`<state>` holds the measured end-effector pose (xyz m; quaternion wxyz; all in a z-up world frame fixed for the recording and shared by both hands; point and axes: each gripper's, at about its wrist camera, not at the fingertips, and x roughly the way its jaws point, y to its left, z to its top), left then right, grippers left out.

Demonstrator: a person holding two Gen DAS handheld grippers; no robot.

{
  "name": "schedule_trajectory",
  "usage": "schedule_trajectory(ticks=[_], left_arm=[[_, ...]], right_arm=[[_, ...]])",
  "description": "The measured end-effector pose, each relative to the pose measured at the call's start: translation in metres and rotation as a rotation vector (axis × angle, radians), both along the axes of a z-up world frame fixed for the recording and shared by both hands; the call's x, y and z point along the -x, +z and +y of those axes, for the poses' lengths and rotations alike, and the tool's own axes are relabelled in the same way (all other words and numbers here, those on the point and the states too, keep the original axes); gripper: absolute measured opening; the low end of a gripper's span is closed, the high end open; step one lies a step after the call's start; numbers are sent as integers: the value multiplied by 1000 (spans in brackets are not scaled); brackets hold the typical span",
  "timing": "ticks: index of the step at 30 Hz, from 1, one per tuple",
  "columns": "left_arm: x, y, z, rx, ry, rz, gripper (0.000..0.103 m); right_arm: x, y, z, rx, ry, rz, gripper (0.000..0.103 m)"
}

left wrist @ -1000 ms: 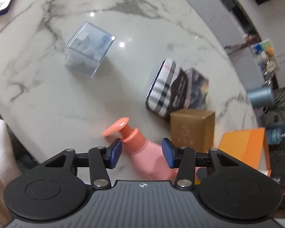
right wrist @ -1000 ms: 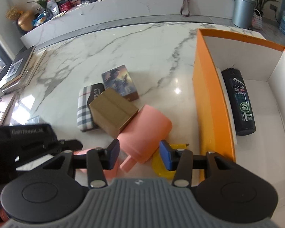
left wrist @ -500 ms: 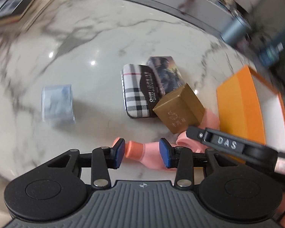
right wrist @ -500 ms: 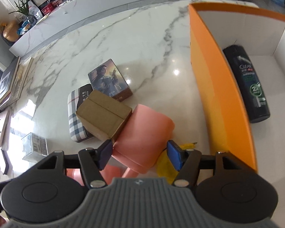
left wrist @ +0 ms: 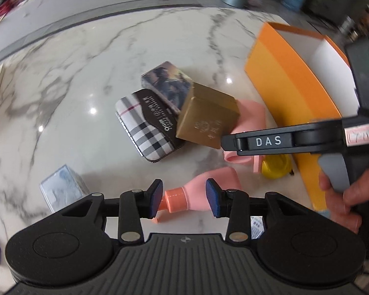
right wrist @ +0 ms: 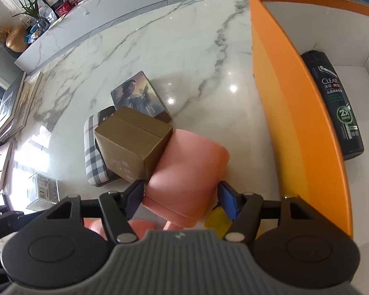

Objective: Organize rigid objects
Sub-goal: 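Grasp the pink pump bottle with the left gripper while the right grasps the pink cup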

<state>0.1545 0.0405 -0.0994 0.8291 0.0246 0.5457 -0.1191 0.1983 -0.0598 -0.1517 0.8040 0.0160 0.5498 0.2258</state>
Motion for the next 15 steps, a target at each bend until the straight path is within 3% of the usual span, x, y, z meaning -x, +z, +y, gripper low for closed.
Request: schedule_trajectory(ticks=[5,10,15], left_arm=[[4,1,-5,-17,-88,-2,46],[8,3,-16,-71,-256,-16,47],[11,-1,-31,-139,-459,-27,61]], right_arm=[[9,10,-2,18,36,-43,63],[19,22,-7,19,87,-77,62],[29,28,-12,11,123,-63,62]])
